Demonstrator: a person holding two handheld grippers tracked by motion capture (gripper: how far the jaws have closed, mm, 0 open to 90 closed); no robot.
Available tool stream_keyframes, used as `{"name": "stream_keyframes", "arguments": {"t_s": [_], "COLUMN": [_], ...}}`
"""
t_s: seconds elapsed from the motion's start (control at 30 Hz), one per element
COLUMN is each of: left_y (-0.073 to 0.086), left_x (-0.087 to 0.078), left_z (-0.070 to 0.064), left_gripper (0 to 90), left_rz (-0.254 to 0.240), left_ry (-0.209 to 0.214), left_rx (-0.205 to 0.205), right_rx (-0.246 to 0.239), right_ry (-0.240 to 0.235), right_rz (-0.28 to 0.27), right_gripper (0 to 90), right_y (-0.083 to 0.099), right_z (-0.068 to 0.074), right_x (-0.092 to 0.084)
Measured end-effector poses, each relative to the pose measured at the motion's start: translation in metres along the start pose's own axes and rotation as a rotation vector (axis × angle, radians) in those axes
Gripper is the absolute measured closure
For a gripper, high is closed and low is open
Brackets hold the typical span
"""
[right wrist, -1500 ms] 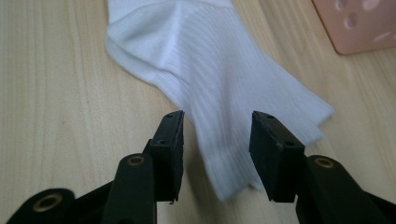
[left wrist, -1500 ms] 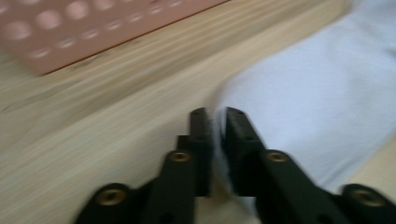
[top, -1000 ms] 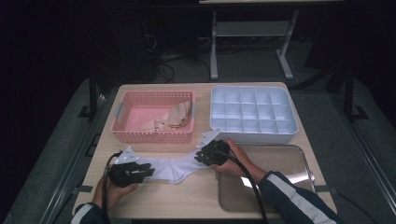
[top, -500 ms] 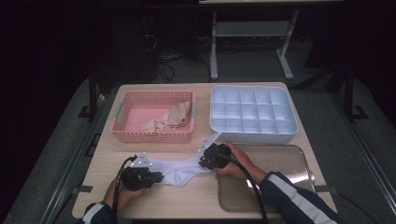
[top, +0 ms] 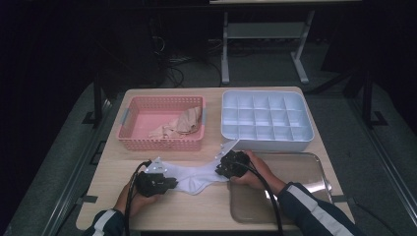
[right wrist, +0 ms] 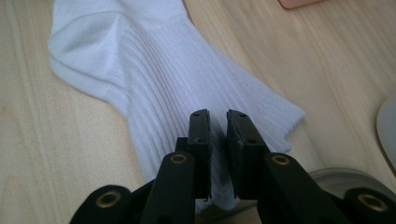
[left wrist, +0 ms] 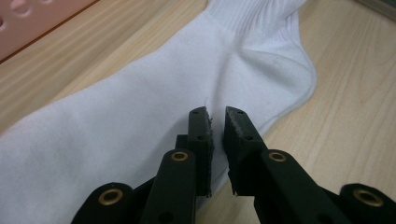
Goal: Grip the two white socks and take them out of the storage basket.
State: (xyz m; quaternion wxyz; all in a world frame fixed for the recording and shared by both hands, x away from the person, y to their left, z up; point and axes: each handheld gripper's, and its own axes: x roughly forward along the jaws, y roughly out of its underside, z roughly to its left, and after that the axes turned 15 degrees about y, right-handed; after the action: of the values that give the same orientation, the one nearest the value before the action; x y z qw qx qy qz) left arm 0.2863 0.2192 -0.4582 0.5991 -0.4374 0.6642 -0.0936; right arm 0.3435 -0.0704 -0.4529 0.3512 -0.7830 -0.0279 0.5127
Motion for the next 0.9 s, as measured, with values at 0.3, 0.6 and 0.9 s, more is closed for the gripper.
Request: {"name": "stream_keyframes", "arguments": {"t_s": [0.3, 0.6, 0.9], "left_y": [-0.004, 0.005, 0.01], "left_x": [0.005, -0.008, -0.034], "left_z": [-0.001, 0.0, 0.015], "left_gripper": [80.5, 77.3, 57.1], "left_rz": [-0.003, 0.006, -0.093], "left_ry": [0.025, 0.02, -0.112], "left_rx": [0.014, -0.004, -0.07], "right_rx": [0.034, -0.004, 0.007], "right_ry": [-0.01, 0.043, 0.039], "right_rz": [0.013, -0.008, -0.023], "right_gripper": [79.5, 77.3, 75.4], "right_y": [0.008, 0.006, 0.007], "right_z": [-0.006, -0.001, 0.0], "right_x": [-0.005, -0.004, -0.004]}}
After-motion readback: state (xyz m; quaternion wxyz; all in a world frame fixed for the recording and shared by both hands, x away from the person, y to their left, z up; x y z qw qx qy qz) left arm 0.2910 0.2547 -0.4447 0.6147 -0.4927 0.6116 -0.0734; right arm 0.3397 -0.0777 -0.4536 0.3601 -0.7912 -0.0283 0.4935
